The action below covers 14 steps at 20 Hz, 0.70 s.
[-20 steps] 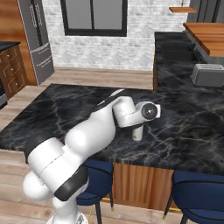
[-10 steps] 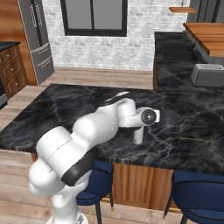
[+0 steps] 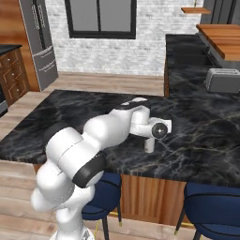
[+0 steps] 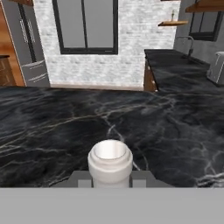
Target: Get the candle and the liquor from the cabinet and move them to the dining counter.
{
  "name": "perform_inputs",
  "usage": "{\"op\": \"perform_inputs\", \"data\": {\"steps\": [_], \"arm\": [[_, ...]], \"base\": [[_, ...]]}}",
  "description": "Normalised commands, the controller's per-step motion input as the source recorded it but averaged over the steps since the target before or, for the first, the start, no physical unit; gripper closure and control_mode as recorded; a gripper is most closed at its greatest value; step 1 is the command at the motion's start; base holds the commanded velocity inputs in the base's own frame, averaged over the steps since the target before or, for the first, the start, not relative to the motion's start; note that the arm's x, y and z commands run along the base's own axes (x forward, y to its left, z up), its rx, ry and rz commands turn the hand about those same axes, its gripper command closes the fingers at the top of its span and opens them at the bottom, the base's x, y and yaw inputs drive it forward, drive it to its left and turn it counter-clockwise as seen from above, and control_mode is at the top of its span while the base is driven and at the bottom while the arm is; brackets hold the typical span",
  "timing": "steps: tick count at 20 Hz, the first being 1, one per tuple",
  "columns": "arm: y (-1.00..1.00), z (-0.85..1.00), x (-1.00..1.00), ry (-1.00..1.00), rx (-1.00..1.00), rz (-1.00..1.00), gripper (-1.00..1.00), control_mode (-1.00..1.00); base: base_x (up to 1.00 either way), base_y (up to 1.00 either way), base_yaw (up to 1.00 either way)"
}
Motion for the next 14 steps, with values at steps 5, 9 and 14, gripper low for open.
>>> {"op": "perform_inputs", "data": {"steps": [5, 9, 14], "arm": [[0.00, -0.01, 0.43, -0.06, 0.00, 0.00, 1.00, -1.00], [0.00, -0.06, 0.36, 0.00, 0.00, 0.00, 1.00, -1.00], [0.00, -0.15, 0.18, 0.00, 0.00, 0.00, 1.00, -1.00]], "base": [[0.00, 0.00, 0.00], [0.00, 0.00, 0.00], [0.00, 0.00, 0.00]]}}
